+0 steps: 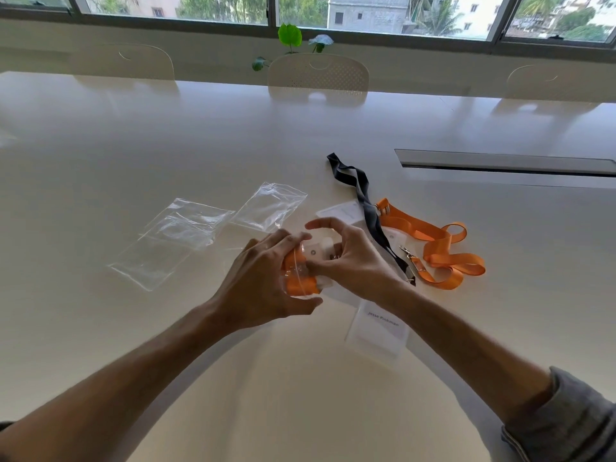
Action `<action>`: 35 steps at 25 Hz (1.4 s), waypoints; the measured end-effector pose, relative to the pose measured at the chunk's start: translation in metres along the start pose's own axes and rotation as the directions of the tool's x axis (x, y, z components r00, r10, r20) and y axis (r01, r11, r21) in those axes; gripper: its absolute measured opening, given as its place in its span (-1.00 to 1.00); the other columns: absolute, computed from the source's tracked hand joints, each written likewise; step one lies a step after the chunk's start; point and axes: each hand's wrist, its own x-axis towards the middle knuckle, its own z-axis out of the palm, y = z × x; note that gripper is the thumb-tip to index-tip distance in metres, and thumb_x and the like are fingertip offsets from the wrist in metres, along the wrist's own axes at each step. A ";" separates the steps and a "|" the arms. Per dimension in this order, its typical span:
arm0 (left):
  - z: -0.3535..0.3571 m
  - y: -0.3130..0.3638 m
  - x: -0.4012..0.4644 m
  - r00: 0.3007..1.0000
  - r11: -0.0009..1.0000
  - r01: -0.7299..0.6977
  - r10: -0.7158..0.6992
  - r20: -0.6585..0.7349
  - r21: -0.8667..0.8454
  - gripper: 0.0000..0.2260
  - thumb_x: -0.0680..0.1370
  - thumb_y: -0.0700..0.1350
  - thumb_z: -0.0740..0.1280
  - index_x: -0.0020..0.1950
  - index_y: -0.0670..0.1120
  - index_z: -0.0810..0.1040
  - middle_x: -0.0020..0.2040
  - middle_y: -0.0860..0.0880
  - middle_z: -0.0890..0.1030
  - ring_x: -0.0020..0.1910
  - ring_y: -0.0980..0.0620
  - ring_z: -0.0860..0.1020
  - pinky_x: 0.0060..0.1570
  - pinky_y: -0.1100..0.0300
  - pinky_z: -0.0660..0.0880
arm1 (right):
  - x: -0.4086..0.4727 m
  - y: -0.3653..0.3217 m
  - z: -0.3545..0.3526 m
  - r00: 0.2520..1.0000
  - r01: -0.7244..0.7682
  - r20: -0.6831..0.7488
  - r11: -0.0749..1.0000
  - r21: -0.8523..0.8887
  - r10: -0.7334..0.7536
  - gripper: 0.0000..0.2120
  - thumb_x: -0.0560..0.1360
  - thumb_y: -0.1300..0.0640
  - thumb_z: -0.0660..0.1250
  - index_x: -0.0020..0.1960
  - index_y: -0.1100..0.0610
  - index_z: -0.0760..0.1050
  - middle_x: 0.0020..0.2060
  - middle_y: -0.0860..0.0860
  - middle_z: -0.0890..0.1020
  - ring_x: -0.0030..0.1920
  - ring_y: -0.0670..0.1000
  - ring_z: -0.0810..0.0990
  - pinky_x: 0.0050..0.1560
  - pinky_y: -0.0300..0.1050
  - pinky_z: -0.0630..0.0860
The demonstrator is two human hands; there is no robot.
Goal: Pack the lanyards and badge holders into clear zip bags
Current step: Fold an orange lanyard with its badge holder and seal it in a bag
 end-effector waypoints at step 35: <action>-0.001 0.000 0.004 0.980 0.983 0.074 -0.103 -0.171 -0.167 -0.22 0.20 0.28 0.51 0.31 -0.07 0.49 0.16 0.04 0.62 0.03 0.15 0.58 0.03 0.54 0.39 | 0.005 0.000 -0.006 0.985 0.044 0.173 0.993 -0.108 -0.025 -0.85 0.47 0.17 0.45 -0.21 -0.06 0.68 0.06 -0.29 0.56 0.17 -0.12 0.53 0.19 -0.09 0.44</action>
